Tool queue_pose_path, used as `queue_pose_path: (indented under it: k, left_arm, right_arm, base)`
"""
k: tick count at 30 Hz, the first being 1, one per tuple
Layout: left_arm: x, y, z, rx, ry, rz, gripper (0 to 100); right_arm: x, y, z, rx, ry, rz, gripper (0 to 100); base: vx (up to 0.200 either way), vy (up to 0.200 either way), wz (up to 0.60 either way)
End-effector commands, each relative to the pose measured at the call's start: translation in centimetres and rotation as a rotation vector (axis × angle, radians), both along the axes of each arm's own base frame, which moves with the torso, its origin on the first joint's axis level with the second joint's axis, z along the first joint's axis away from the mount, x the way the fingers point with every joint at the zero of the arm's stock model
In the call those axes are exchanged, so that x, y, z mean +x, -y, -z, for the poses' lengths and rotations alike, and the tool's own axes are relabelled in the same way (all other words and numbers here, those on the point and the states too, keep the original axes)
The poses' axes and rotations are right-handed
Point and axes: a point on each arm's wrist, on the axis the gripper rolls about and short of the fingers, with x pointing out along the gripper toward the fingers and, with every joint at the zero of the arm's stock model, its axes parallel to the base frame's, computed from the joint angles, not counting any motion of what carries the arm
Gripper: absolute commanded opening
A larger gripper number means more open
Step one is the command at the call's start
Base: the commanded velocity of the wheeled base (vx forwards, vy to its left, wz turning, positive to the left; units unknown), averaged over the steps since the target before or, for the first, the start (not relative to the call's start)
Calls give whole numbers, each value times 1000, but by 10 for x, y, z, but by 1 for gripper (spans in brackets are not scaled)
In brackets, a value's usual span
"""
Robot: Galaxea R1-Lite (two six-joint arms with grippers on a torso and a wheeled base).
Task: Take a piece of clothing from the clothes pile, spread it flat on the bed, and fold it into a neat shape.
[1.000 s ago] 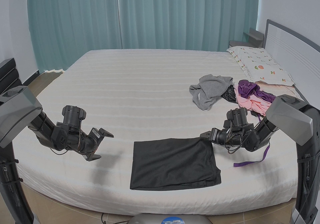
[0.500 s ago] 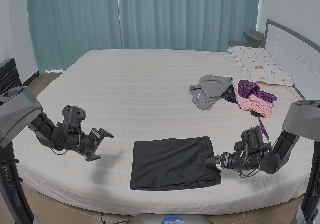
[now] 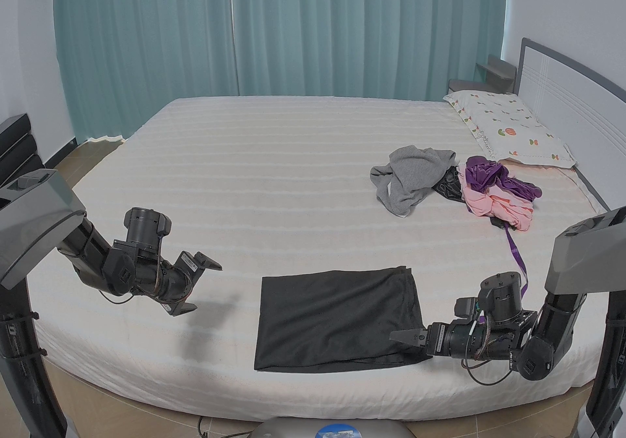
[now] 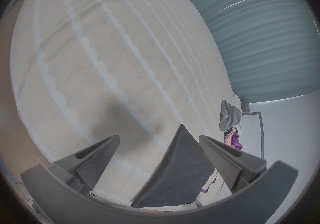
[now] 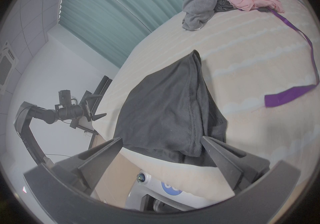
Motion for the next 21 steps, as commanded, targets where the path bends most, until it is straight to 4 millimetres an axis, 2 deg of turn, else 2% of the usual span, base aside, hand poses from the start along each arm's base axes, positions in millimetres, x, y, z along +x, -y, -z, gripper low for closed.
queue_pose_path:
  k: [1, 17, 21]
  left_arm:
    - [0, 1, 2, 1, -3, 3, 100]
    - [0, 1, 2, 1, -5, 3, 100]
    - [0, 1, 2, 1, -3, 3, 100]
  right_arm:
    - [-3, 0, 9, -17, -36, -4, 100]
    - [5, -3, 7, -1, -11, -4, 100]
    - [5, -4, 14, -11, -30, -4, 100]
  base:
    - [0, 0, 0]
    - [0, 0, 0]
    - [0, 0, 0]
